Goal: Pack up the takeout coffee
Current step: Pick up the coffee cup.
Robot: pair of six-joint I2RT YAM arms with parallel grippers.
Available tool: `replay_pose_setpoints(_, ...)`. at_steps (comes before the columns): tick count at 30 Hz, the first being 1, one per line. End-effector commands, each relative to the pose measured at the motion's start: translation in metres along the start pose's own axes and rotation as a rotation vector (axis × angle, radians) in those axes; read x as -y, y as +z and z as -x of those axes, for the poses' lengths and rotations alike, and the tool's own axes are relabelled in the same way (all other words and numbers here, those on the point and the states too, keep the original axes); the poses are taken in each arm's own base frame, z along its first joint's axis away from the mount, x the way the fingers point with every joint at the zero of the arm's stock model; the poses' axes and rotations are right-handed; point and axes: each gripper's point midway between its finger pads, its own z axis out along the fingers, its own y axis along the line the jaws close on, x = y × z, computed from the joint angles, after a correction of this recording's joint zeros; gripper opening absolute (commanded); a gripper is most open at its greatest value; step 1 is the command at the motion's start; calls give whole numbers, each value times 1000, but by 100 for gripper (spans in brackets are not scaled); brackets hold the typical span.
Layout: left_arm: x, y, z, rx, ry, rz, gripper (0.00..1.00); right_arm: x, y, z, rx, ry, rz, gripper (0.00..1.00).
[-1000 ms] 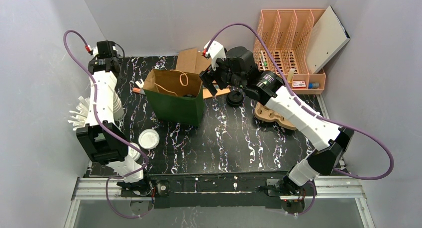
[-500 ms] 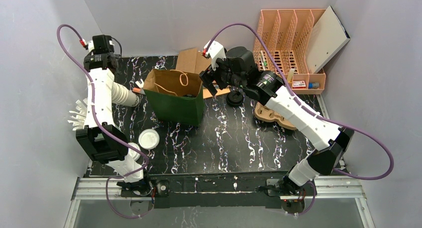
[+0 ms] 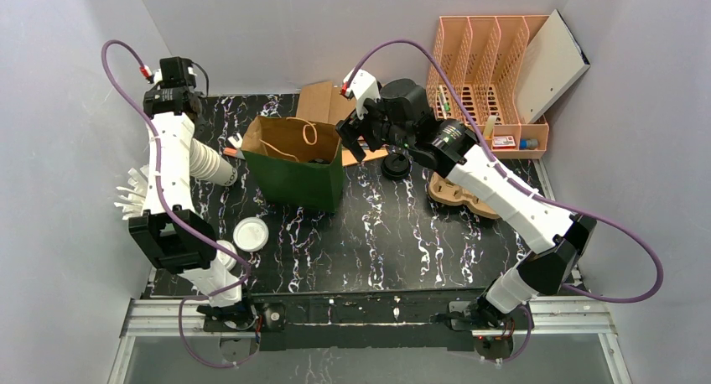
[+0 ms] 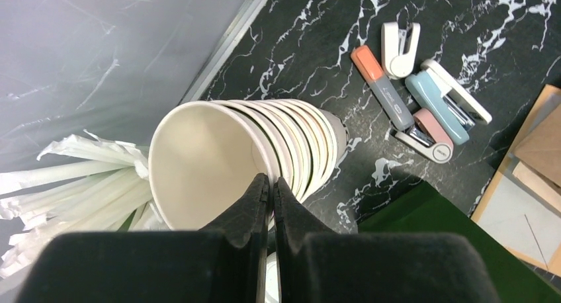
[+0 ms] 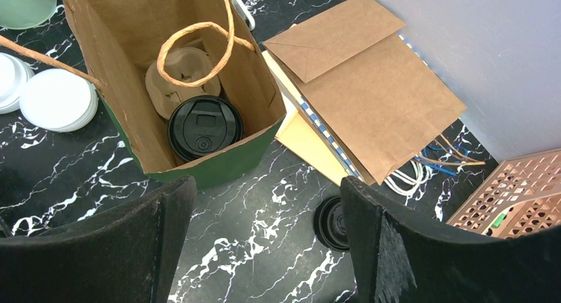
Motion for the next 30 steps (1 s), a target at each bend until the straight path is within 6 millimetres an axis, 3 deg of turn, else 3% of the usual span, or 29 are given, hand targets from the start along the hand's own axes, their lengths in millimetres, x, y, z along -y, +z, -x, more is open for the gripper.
replay_pose_setpoints(1, 4, -13, -7, 3, 34, 3, 0, 3, -9, 24, 90, 6, -19, 88)
replay_pose_setpoints(11, 18, -38, -30, -20, 210, 46, 0, 6, -15, 26, 110, 16, -35, 88)
replay_pose_setpoints(15, 15, -46, -37, -19, 253, 68, 0, 5, -16, 25, 115, 23, -36, 88)
replay_pose_setpoints(25, 32, -59, -44, -3, 350, 84, 0, 4, -18, 24, 127, 29, -33, 88)
replay_pose_setpoints(30, 31, -59, -54, -1, 407, 121, 0, 4, -19, 22, 130, 33, -34, 88)
